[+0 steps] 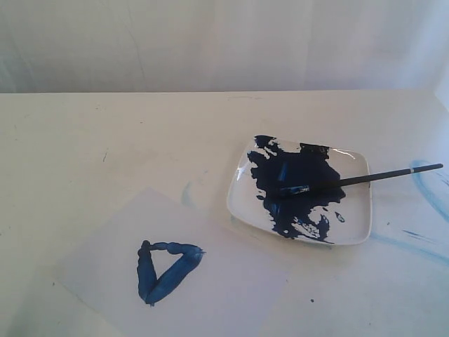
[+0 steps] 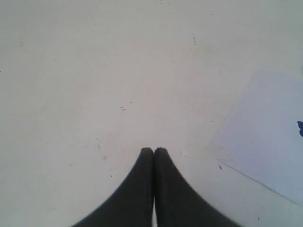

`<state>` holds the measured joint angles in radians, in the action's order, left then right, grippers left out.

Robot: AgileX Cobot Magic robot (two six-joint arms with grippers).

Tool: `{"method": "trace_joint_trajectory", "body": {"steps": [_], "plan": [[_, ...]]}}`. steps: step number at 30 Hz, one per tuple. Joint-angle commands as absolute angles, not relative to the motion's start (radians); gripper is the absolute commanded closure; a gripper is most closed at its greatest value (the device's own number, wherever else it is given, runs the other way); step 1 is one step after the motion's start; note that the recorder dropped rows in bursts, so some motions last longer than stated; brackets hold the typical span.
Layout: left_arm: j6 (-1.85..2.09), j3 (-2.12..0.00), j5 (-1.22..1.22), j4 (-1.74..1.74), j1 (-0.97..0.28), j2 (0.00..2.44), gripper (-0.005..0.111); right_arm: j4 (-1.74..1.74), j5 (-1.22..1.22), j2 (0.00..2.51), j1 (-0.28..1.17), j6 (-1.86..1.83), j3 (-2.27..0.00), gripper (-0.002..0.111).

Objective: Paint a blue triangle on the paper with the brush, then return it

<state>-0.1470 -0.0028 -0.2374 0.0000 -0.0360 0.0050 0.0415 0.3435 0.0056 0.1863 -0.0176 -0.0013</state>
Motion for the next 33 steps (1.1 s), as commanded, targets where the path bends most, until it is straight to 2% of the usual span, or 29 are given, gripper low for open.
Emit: {"method": "trace_joint_trajectory", "body": {"steps": [1,33], "plan": [[-0.195,0.000,-0.236,-0.007,-0.032,0.000,0.107,0.048,0.336,0.000,0.190,-0.013,0.000,0.108],[-0.204,0.000,-0.236,0.000,-0.032,0.000,0.107,0.048,0.336,0.000,0.190,-0.013,0.000,0.108]]}}
